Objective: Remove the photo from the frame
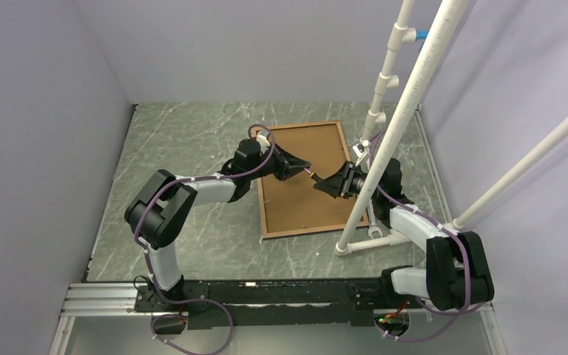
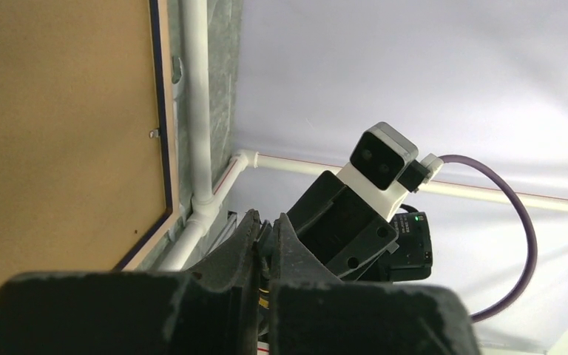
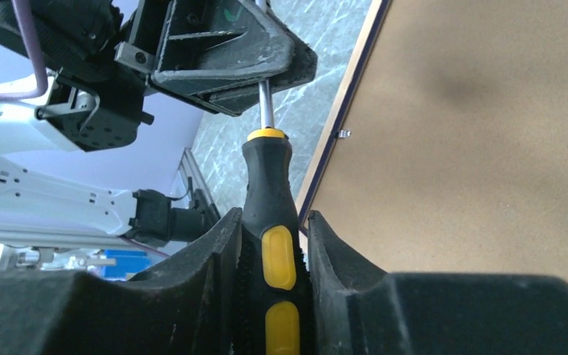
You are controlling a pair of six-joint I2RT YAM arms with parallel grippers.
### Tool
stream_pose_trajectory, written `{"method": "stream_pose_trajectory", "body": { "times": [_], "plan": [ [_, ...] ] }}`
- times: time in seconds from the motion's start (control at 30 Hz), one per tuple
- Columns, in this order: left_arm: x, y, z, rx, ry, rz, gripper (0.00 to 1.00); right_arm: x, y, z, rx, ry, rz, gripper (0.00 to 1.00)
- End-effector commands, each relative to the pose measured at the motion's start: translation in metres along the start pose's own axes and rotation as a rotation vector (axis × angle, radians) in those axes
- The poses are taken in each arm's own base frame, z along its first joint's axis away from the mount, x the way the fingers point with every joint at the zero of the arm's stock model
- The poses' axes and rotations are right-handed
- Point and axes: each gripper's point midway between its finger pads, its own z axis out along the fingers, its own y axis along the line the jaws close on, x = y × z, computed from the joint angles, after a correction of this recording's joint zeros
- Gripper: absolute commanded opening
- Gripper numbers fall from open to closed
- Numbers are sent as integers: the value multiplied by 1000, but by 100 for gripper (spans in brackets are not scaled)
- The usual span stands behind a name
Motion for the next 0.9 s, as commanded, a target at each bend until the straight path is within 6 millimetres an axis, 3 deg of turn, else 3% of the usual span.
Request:
{"method": "stream_pose_trajectory", "body": {
  "times": [0.0, 0.03, 0.1, 0.23, 0.33, 0.47, 0.67, 0.87],
  "plan": [
    [6, -37, 3, 116, 18, 41, 0, -8, 15, -5, -29, -22, -100, 9],
    [7, -35, 3, 113, 21, 41, 0, -9, 15, -6, -17, -29, -107, 0],
    [8, -30, 3, 84, 29, 52, 3, -10, 8, -8, 38, -42, -107, 0],
    [9, -16, -3, -19, 23, 122, 54, -12, -9, -18, 182, -75, -106, 0],
    [6, -5, -14, -82, 19, 181, 70, -13, -21, -29, 295, -103, -88, 0],
    [-7, 16, -36, -207, 2, 293, 76, -10, -34, -48, 447, -137, -36, 0],
    [-42, 52, -75, -548, -4, 547, 75, 6, -46, -74, 624, -103, 65, 0],
    [-76, 75, -83, -768, 33, 733, 74, 23, -64, -108, 855, -26, 129, 0]
  ]
}}
